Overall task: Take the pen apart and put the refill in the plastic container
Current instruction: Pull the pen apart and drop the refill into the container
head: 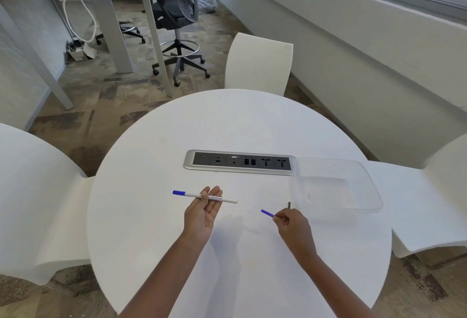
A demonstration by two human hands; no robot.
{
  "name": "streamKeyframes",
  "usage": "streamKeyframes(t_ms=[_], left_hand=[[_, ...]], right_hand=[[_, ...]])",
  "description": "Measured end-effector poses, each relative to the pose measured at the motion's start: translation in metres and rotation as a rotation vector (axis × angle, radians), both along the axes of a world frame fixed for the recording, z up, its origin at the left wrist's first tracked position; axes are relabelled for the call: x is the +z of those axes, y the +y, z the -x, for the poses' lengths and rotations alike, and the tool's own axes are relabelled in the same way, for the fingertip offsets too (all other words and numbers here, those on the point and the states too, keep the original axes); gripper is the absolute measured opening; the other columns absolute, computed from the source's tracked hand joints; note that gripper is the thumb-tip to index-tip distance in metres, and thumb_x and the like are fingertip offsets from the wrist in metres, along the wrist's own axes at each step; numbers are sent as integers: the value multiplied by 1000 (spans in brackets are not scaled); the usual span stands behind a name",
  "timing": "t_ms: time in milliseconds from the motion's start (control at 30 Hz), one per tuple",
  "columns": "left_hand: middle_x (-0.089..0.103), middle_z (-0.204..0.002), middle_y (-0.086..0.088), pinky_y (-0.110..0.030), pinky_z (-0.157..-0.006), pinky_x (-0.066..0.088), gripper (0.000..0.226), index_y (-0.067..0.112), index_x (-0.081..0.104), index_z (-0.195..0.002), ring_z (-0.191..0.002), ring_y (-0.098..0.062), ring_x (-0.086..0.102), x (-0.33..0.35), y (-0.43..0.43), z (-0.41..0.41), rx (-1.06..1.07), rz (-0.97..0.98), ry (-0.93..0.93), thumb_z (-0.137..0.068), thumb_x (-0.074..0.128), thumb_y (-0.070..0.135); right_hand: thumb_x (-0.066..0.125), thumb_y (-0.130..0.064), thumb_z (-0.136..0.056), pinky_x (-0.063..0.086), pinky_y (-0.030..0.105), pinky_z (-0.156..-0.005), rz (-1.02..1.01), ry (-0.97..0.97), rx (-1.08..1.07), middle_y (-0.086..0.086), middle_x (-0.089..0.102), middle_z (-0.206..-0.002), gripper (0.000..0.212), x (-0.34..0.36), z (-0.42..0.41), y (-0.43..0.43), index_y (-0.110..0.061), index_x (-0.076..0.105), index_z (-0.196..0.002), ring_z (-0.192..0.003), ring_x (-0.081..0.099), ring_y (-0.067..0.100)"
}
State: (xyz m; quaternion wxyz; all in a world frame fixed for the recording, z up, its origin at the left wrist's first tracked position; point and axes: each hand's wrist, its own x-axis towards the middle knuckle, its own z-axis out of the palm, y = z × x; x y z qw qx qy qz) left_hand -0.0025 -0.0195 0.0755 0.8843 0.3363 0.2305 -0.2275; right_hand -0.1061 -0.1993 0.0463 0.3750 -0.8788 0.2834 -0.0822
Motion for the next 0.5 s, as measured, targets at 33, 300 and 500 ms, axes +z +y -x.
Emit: streamKeyframes(t_ms=[33,300,500], left_hand=[[69,-84,-14,-41,-92,40,25,-1,46,-121,-86,-24,61,0,0,0,1,-5,5,-99,36,3],[61,-94,-16,-41,-93,40,34,-7,40,-131,-103,-31,54,-1,-1,-1,-11,-29,46,-99,35,2],[61,-93,-16,-42,-92,40,32,-8,41,-129,-98,-32,57,-2,0,-1,-31,-64,51,-99,36,2]], right_hand=[[60,-4,-81,36,22,-62,6,11,-16,-6,52,-65,6,-5,-1,0,-5,63,-76,-69,53,18],[59,-10,-83,40,29,-65,105,187,-57,15,62,-87,9,-32,-2,0,0,61,-83,-88,56,29],[60,-14,-83,43,30,-69,86,241,-52,11,61,-89,13,-31,-7,0,-4,59,-90,-91,58,28]])
